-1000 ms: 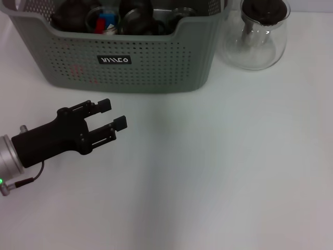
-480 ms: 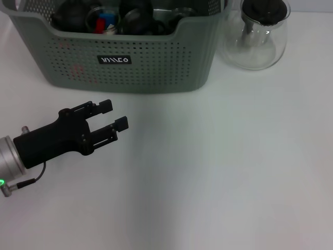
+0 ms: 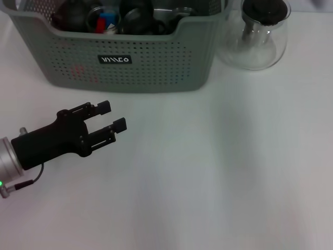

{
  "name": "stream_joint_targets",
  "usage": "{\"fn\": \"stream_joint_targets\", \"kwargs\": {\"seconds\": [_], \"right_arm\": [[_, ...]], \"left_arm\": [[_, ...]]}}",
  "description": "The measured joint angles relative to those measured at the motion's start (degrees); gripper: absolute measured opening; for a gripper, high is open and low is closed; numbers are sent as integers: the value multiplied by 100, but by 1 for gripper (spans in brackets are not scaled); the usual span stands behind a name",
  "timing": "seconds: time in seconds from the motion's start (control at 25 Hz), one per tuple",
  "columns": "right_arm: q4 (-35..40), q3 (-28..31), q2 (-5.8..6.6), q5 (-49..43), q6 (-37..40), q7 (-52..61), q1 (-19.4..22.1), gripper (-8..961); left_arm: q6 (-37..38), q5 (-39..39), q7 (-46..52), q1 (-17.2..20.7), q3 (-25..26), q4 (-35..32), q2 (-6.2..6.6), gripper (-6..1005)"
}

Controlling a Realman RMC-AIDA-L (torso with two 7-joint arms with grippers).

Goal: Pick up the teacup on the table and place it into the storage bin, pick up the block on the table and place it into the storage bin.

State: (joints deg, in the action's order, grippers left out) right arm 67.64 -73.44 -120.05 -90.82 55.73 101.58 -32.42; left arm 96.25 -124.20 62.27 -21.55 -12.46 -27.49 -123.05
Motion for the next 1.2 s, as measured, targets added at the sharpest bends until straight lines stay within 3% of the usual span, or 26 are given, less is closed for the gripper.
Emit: {"fn": "stream_joint_targets", "kwargs": {"seconds": [0.04,0.16,0.36,0.48,0.6,0.88,1.2], "right_arm": [[42,60,11,435,417,-451,405,757],[-170,490,16,939,1710,-1444,1256,728],[-1202,1542,39,797,3707,-2547,1933,731],[-1942,2255,59,406,4340,-3260,1995,781],[-2640,2683,37,-169,4493,-4039,1974,831],[-3773,2725,-3,-1426,4287,-6028,1738,820],[-3967,2721,-1,-1444,4354,-6054,1625,820]], "left_arm": [[49,-27,-4,-19,-41,-21,27,660],[285,-101,0,-63,-236,-157,87,662],[1156,-192,394,-258,-676,-579,255,665],[1385,-199,245,-361,-992,-721,287,668],[1343,-201,-33,-444,-1428,-719,265,692],[742,-201,-608,-487,-2083,-435,166,841],[702,-209,-742,-444,-2308,-402,121,877]]}}
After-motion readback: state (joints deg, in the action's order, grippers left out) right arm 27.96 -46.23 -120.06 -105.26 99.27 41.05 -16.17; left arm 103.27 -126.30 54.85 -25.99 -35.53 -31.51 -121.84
